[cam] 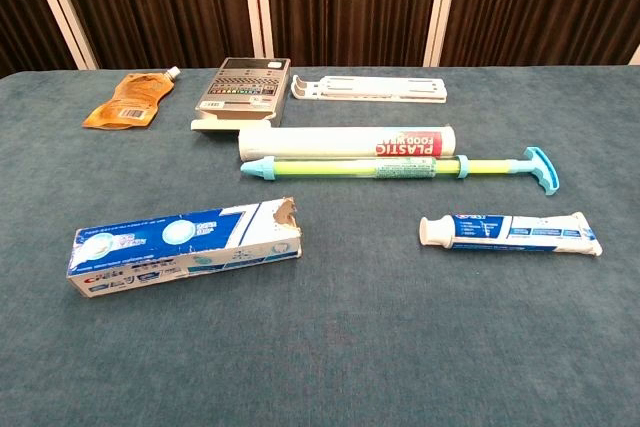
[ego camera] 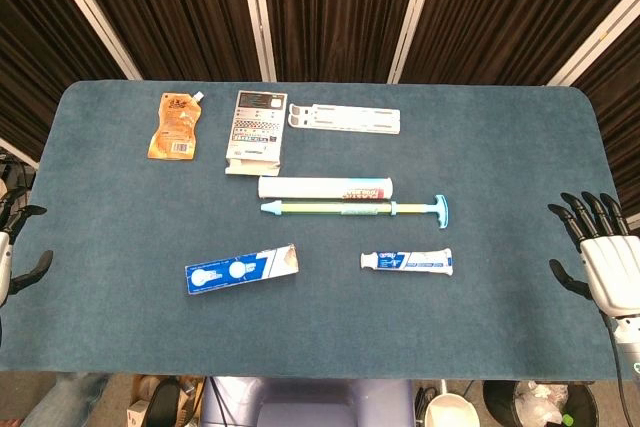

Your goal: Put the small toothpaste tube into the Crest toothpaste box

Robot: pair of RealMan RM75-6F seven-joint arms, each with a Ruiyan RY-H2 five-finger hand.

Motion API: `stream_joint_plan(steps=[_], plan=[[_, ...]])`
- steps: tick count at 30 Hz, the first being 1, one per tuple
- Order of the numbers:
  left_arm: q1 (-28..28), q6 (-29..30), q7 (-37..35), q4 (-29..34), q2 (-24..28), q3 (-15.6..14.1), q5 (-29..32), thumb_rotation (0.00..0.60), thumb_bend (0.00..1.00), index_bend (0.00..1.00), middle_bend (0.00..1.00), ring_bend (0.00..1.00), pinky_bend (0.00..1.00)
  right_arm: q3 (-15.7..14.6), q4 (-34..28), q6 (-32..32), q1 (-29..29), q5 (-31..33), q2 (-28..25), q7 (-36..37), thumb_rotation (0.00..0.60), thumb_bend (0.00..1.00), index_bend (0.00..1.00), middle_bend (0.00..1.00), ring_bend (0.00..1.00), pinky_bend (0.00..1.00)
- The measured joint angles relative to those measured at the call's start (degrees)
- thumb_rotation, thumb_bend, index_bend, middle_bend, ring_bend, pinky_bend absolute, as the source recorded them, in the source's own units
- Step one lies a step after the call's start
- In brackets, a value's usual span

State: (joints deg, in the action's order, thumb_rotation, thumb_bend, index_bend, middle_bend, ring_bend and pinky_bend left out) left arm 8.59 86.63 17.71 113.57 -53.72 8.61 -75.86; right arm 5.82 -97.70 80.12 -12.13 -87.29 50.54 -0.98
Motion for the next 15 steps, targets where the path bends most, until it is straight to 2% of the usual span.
stream_joint_plan(steps=[15], plan=[[0.1, 0.1, 0.0, 0.2, -0.2, 0.0, 0.3, 0.600, 0.31, 0.28, 0.11, 0.02, 0.14, -0.8, 2.0, -0.9, 0.0, -0.1, 2.0, -0.1, 0.600, 0.31, 0.18, 0.12, 0.05, 0.03]])
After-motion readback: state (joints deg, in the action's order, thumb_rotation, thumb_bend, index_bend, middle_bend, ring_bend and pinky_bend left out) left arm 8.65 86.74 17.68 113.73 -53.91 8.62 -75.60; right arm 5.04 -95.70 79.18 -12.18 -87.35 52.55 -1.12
